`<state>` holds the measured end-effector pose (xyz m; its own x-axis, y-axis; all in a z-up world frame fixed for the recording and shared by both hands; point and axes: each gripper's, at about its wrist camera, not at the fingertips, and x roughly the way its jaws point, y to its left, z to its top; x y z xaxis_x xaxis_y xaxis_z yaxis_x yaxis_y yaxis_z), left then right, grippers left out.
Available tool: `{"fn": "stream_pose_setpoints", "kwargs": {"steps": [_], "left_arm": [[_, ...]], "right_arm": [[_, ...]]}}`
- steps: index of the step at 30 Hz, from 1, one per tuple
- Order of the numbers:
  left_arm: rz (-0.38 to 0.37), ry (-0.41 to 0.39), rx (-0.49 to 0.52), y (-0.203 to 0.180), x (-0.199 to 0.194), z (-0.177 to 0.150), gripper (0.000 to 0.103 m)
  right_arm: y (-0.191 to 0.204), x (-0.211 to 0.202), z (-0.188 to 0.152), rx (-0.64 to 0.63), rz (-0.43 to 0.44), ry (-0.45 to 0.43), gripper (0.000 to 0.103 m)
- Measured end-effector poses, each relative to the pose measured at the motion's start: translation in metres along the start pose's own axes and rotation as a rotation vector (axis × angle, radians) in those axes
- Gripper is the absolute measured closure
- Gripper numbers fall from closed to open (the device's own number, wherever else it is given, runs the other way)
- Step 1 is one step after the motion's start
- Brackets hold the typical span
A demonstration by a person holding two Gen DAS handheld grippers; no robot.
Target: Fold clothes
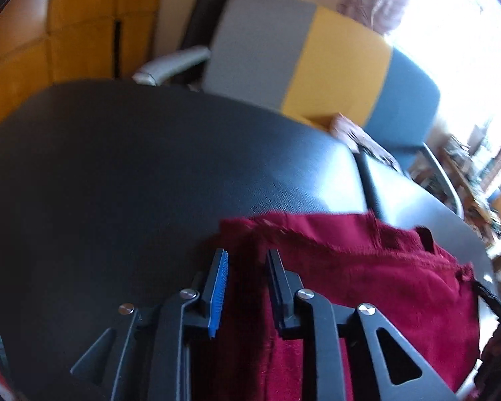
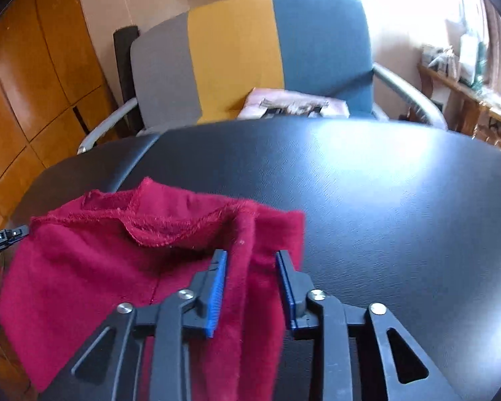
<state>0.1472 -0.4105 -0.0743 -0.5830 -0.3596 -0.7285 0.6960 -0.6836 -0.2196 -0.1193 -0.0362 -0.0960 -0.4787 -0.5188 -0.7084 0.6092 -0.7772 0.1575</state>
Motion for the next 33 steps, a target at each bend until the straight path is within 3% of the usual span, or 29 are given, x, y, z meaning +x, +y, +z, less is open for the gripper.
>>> {"fn": "stream_pose_setpoints", "kwargs": {"steps": [3,7,10,14,17,19,22,25,33], "left_arm": [[-0.04,-0.082,0.043,-0.019,-0.024,-0.004,0.078],[-0.11,-0.094,0.213,-0.073,-0.028,-0.022,0.076],[-0.128,-0.054,0.296,-0.102,-0.01,-0.027,0.076],[-0.102,-0.044,0.34,-0.118,0.01,-0.033,0.076],[-0.099,0.01,0.293,-0.1,0.035,-0.038,0.071],[-0.195,0.013,0.206,-0.08,0.04,-0.04,0.069],[-0.292,0.025,0.135,-0.064,0.051,-0.032,0.069],[-0.294,0.037,0.163,-0.071,0.059,-0.024,0.069],[-0.292,0.031,0.176,-0.066,0.045,-0.034,0.069]], "right_arm": [[0.007,-0.025,0.006,-0.023,-0.004,-0.062,0.061],[0.043,-0.034,0.011,-0.098,0.092,-0.079,0.059],[0.083,-0.014,0.003,-0.205,0.134,-0.018,0.052],[0.119,0.018,-0.005,-0.294,0.143,0.047,0.05],[0.121,0.04,-0.009,-0.311,0.087,0.043,0.039],[0.11,0.051,-0.013,-0.258,0.089,0.048,0.022],[0.093,0.055,-0.013,-0.166,0.151,0.051,0.02],[0.094,0.061,-0.014,-0.171,0.168,0.069,0.012],[0.103,0.05,-0.026,-0.179,0.165,0.083,0.005]]}}
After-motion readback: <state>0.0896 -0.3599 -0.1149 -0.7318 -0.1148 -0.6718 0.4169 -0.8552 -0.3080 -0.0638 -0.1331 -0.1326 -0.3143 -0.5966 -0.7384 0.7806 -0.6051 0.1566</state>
